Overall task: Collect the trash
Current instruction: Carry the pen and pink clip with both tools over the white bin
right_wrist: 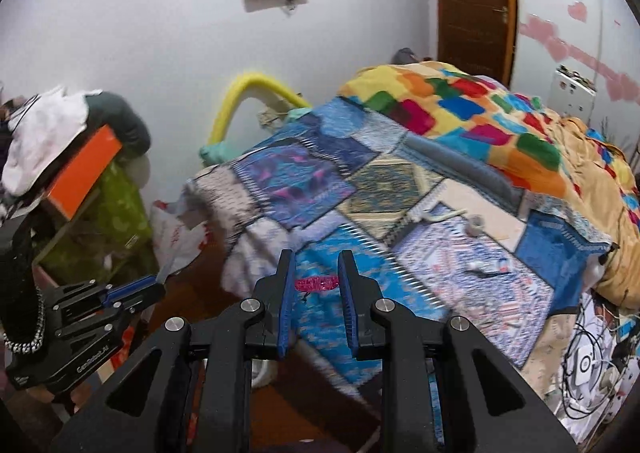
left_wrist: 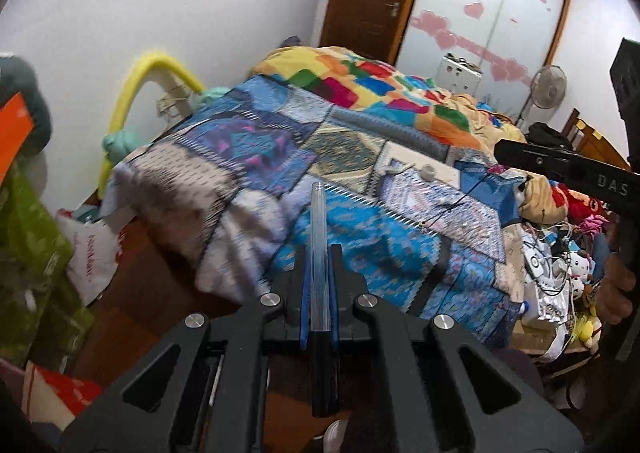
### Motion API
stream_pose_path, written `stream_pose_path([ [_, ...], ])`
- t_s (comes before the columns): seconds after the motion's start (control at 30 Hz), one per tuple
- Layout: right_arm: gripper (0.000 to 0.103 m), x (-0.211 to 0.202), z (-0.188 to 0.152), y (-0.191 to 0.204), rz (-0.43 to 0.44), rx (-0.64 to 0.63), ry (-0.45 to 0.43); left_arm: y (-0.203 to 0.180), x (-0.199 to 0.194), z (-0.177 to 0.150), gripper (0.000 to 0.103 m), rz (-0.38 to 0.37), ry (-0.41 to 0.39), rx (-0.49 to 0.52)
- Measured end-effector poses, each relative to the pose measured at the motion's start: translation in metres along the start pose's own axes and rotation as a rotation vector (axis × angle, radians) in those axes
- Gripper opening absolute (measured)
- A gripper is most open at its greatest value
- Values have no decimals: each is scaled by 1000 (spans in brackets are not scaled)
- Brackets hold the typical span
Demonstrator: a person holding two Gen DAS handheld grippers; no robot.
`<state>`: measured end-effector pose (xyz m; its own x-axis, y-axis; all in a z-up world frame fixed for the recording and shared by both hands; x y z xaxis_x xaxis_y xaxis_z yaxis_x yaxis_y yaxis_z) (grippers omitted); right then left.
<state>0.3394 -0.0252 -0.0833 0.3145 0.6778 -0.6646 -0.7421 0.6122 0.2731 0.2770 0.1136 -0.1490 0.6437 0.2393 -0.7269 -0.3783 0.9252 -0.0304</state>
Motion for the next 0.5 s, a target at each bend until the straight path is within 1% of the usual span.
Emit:
stream_pose_path([
  [0.23, 20, 24, -19, 49, 51, -52, 47, 48, -4, -41, 7, 51, 53, -36],
  [0.33, 20, 38, -31, 64, 69, -59, 84, 63, 4, -61, 7, 66, 92, -50],
  [0.5, 20, 61, -50, 87, 89, -80, 147, 84, 27, -95, 7, 62, 175, -96],
])
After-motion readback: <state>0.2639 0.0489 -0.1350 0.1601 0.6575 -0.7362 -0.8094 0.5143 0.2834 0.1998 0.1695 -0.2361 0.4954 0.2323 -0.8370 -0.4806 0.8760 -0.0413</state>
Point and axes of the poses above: each gripper's, at about its wrist camera, not at the fingertips, and x roughly the way its jaws point, y to its left, z to its top, the point moved 7 cm from there along x, roughly the way its jaws point, and after that the axes turned 13 degrees about z, right-handed, at the moved point
